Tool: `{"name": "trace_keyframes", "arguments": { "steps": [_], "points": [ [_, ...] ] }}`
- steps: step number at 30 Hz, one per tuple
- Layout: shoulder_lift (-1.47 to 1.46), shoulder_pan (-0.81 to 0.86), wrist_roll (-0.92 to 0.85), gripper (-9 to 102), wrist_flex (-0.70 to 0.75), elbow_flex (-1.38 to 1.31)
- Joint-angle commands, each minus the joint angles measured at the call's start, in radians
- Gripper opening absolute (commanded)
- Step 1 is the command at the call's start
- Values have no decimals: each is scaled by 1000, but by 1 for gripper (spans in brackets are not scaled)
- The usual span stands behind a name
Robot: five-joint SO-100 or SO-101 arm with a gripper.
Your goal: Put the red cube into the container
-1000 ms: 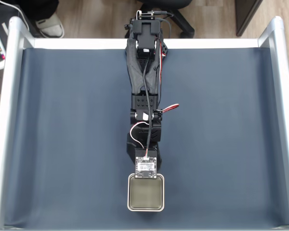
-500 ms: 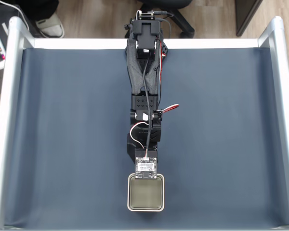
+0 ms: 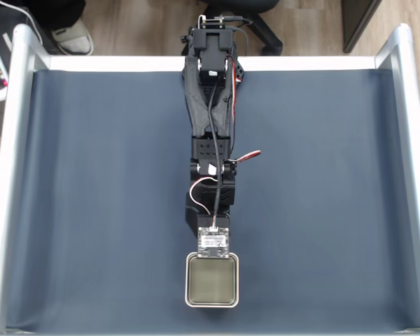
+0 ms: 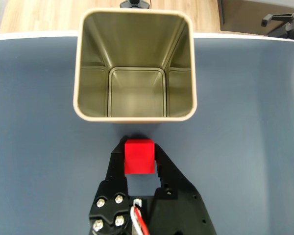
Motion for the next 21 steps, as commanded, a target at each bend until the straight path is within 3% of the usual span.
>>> {"name": "trace_keyframes", "arguments": {
  "steps": [1, 9, 14, 21],
  "points": [
    [89, -15, 3, 0, 55, -32],
    [285, -60, 23, 0, 293, -48],
    [318, -66, 23, 0, 454, -189],
    [242, -61, -5, 0, 534, -422]
  ]
}}
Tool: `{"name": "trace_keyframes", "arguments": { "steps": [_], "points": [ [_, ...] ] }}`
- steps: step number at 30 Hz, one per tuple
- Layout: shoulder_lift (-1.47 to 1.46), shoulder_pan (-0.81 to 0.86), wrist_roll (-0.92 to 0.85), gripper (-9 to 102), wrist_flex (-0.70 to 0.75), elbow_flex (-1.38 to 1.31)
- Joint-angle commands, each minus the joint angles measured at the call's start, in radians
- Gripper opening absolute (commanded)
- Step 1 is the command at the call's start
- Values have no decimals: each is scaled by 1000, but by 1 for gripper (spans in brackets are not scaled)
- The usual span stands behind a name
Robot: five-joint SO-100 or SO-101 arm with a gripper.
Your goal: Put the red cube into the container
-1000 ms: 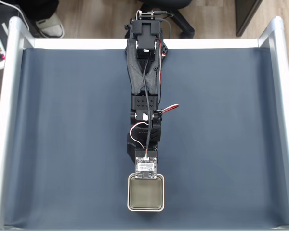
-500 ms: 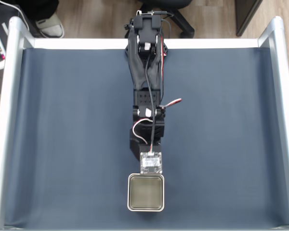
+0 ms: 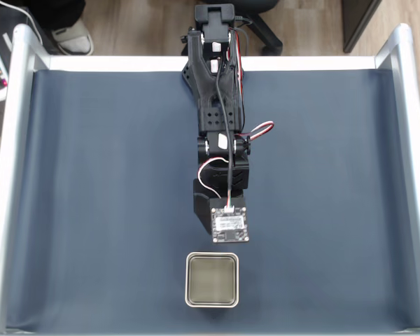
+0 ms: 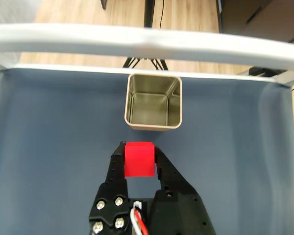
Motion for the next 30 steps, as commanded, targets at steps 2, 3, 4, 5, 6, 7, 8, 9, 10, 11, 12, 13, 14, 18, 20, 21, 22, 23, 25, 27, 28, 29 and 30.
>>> {"name": "trace_keyframes", "arguments": {
  "steps": [2, 3, 4, 5, 6, 7, 8, 9, 10, 11, 12, 13, 14, 18, 20, 21, 22, 23, 25, 27, 28, 29, 30],
  "points": [
    [-40, -2, -12, 0, 37, -186],
    [-60, -3, -11, 0, 49, -225],
    [-80, -5, -9, 0, 67, -265],
    [-103, -6, -9, 0, 81, -304],
    [-127, -6, -9, 0, 89, -339],
    [-153, -5, -11, 0, 89, -368],
    [-179, -2, -11, 0, 89, -397],
    [-202, 2, -11, 0, 89, -423],
    [-224, 5, -11, 0, 89, -446],
    [-242, 8, -12, 0, 89, -465],
    [-259, 9, -14, 0, 89, -483],
    [-279, 12, -14, 0, 89, -505],
    [-301, 15, -15, 0, 87, -528],
    [-370, 20, -11, 0, 86, -598],
    [-390, 21, -9, 0, 83, -611],
    [-397, 21, -9, 0, 81, -615],
    [-407, 23, -6, 0, 80, -620],
    [-414, 26, -5, 0, 74, -623],
    [-428, 32, -2, 0, 58, -627],
    [-445, 38, -3, 0, 46, -627],
    [-453, 40, -5, 0, 41, -627],
    [-460, 41, -2, 0, 34, -627],
    [-465, 43, 3, 0, 25, -627]
  ]
}}
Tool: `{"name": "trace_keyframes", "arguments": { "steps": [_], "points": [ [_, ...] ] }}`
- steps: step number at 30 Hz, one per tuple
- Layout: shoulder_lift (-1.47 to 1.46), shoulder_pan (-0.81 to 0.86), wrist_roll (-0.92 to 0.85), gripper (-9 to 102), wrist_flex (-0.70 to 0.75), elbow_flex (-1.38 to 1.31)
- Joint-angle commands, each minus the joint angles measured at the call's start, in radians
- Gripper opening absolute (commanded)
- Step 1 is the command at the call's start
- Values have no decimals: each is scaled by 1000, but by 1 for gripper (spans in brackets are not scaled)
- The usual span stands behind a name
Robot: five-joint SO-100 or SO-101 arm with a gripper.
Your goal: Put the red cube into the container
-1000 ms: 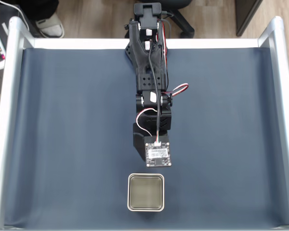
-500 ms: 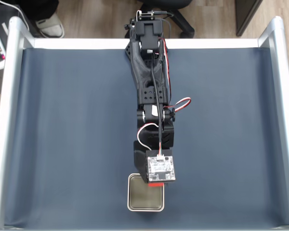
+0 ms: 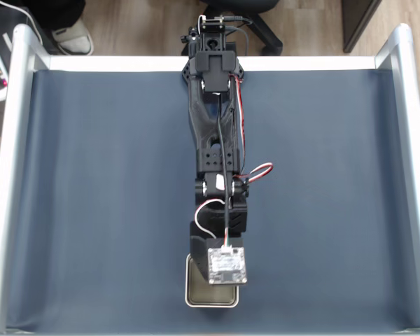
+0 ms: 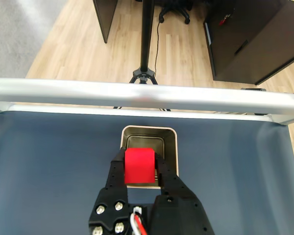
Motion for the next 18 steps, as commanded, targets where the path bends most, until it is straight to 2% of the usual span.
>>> {"name": "trace_keyframes", "arguments": {
  "steps": [1, 18],
  "points": [
    [5, 11, 17, 0, -29, -67],
    [-43, 34, 20, 0, -69, -91]
  ]
}}
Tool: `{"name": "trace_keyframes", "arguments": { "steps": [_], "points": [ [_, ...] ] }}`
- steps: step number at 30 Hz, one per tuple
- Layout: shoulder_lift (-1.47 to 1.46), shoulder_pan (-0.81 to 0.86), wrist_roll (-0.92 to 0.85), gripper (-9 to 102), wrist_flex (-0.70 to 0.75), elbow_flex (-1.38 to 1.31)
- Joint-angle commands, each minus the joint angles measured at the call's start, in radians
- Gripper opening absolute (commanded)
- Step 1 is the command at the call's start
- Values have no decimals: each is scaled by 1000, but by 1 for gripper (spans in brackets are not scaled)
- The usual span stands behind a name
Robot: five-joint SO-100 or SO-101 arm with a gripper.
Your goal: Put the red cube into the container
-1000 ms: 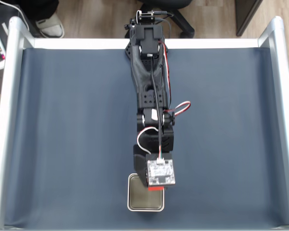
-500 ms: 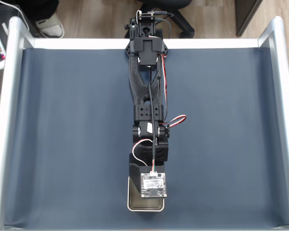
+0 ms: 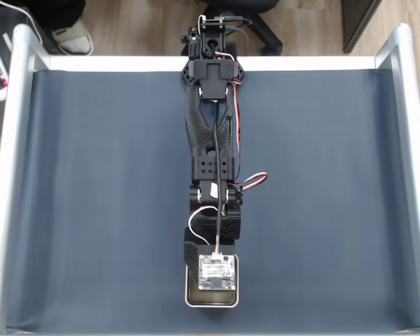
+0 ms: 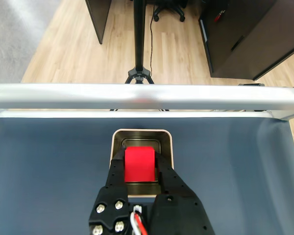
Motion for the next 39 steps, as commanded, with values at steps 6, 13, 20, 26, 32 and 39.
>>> {"name": "trace_keyframes", "arguments": {
  "steps": [6, 13, 20, 26, 32, 39],
  "points": [
    [11, 12, 5, 3, -11, -57],
    [17, 20, -2, 10, -9, -48],
    [21, 31, -5, 15, -11, -28],
    [26, 31, 3, 18, -17, -9],
    [26, 28, 15, 19, -26, -8],
    [29, 25, 23, 19, -29, -8]
  ]
}}
